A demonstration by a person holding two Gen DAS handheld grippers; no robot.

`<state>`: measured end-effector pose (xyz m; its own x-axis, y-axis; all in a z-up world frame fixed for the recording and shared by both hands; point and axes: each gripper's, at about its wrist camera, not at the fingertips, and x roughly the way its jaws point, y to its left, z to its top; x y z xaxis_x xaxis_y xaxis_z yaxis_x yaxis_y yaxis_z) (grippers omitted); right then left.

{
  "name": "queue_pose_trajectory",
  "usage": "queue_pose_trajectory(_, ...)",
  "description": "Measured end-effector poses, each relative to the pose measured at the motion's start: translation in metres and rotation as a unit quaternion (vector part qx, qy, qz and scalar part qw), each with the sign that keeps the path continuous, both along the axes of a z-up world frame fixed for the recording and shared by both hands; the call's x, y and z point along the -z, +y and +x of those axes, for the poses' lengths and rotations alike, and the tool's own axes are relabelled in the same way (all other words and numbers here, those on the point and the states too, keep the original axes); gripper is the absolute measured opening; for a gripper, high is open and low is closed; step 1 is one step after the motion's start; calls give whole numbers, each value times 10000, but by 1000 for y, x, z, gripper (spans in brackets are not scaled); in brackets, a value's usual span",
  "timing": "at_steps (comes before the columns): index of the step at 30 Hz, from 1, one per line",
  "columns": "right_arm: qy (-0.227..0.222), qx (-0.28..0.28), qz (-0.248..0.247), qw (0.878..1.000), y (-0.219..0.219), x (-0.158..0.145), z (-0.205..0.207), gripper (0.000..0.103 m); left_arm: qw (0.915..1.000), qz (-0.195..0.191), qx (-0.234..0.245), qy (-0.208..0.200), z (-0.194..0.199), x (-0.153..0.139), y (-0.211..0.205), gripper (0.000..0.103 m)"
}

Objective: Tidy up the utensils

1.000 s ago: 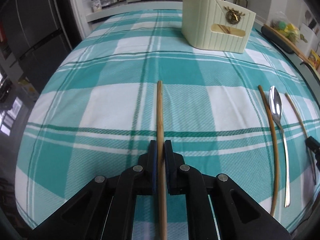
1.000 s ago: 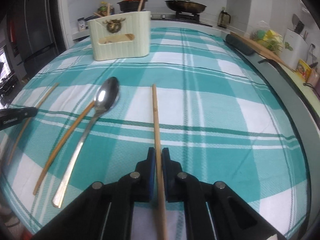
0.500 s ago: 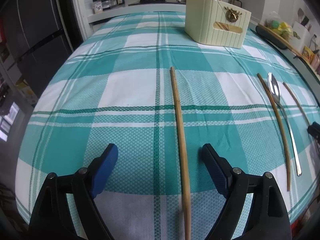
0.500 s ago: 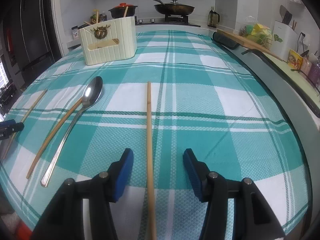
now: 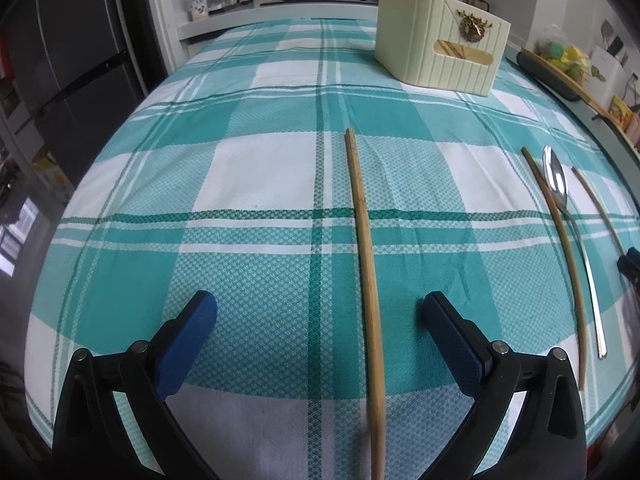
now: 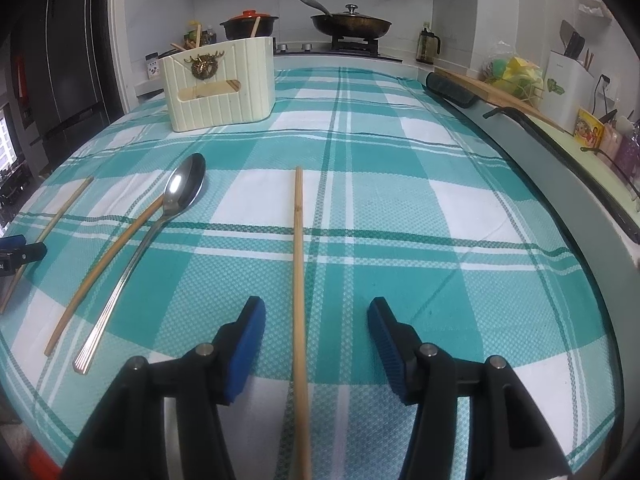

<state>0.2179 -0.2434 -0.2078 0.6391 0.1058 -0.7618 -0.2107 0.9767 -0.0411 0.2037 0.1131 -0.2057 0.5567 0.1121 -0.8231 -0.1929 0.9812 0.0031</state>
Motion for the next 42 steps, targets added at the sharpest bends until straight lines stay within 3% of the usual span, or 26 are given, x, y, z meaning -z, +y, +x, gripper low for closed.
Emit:
queue_pose_trajectory(35, 0, 5, -5, 10000, 0, 0, 0, 55, 10000, -44, 67, 54, 0, -1, 1, 102)
queue_pose_trajectory(38, 285, -90, 42, 9995, -3, -4, 7, 55, 9991, -134, 341, 233, 4, -8, 4, 101)
queue_pose_trajectory(42, 737, -364, 312, 9961, -12, -17, 28, 55, 9978, -284, 573, 166, 17, -30, 12, 101)
